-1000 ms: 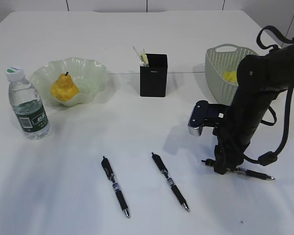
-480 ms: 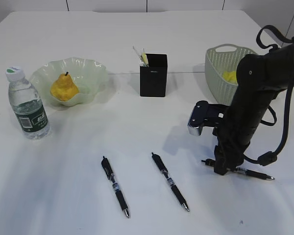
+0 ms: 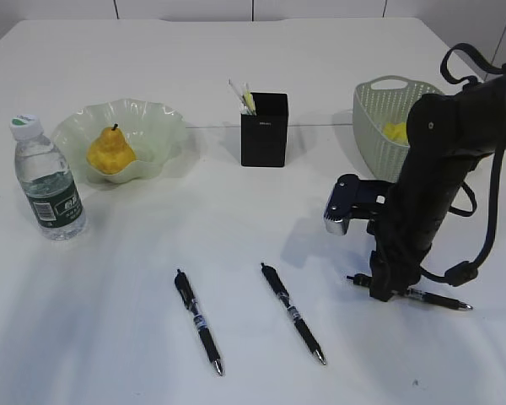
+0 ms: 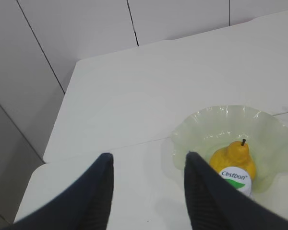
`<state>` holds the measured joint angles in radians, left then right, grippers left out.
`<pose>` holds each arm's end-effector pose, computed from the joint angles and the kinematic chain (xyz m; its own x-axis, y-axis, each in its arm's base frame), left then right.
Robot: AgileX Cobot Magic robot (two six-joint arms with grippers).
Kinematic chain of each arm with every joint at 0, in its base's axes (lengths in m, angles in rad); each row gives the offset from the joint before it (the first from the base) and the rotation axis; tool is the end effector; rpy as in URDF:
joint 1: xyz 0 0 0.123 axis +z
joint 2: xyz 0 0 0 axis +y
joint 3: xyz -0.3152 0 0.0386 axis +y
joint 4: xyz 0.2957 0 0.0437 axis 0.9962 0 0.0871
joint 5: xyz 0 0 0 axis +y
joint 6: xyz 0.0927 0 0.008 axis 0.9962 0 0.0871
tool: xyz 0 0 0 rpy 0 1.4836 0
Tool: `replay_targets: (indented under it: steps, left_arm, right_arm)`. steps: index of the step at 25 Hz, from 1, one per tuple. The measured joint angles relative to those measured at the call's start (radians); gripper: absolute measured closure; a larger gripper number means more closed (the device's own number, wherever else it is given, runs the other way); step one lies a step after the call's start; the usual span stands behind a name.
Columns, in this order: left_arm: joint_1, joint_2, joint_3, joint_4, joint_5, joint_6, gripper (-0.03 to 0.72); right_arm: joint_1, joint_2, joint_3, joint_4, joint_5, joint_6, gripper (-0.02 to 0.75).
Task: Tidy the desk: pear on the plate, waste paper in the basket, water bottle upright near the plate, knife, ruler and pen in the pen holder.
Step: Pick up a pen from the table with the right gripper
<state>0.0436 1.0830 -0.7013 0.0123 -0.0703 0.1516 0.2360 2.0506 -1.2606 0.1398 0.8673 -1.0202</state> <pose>0.2675 0.0116 0.3291 -0.2261 0.1534 -0.9619 -0.0059 0.9873 0.1589 0.4054 0.1077 0.1130 -0.3950 -0.9144 -0.0884 -0.9185 0.3910 0.0591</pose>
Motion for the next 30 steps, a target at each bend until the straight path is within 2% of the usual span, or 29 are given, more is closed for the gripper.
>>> replay_targets:
  steps: [12, 20, 30]
  left_arm:
    - [0.0, 0.0, 0.0, 0.0, 0.0, 0.0, 0.347]
    - [0.0, 0.0, 0.0, 0.0, 0.0, 0.0, 0.347]
    - [0.0, 0.0, 0.0, -0.012, 0.0, 0.0, 0.347]
  right_arm:
    - [0.0, 0.0, 0.0, -0.008, 0.002, 0.002, 0.617]
    - [0.0, 0.0, 0.0, 0.004, 0.003, 0.113, 0.646]
    - [0.0, 0.0, 0.0, 0.008, -0.002, 0.462, 0.646]
